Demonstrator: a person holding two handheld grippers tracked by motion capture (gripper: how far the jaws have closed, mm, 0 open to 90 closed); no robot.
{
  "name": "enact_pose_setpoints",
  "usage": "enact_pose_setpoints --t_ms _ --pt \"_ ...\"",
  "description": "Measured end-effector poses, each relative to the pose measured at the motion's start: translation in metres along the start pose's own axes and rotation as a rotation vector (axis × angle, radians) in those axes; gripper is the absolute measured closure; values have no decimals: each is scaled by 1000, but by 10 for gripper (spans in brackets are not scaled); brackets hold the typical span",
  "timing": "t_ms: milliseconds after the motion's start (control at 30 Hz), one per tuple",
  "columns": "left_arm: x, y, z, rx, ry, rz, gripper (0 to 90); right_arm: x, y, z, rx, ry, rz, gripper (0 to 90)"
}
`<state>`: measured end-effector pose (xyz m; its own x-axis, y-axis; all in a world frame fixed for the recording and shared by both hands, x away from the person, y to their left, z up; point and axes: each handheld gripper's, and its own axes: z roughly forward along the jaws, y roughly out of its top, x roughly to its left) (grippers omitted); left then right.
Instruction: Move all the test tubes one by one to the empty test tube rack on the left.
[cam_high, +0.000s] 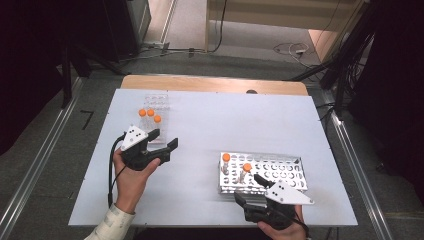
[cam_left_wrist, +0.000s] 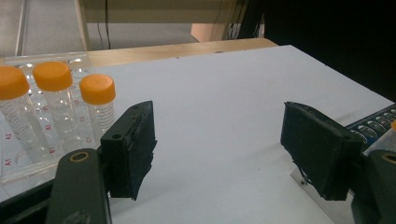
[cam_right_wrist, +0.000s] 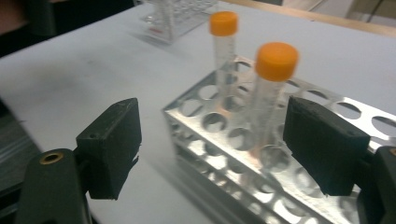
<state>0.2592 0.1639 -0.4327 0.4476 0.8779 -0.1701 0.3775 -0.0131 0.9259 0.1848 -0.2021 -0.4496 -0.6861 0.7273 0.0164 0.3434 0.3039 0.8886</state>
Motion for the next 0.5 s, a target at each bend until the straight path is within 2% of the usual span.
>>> enact_pose_setpoints --t_ms 200,333,400,500 --pt "-2 -4 3 13 -8 5 269 -12 -3 13 -21 -55 24 264" --pt "-2 -4 3 10 -12 3 271 -16 -4 22 -4 -44 37 351" --pt "-2 -4 2 10 -8 0 271 -17 -3 24 -14 -51 28 404" --pt "-1 -4 2 11 -9 1 271 -20 -2 27 -21 -60 41 470"
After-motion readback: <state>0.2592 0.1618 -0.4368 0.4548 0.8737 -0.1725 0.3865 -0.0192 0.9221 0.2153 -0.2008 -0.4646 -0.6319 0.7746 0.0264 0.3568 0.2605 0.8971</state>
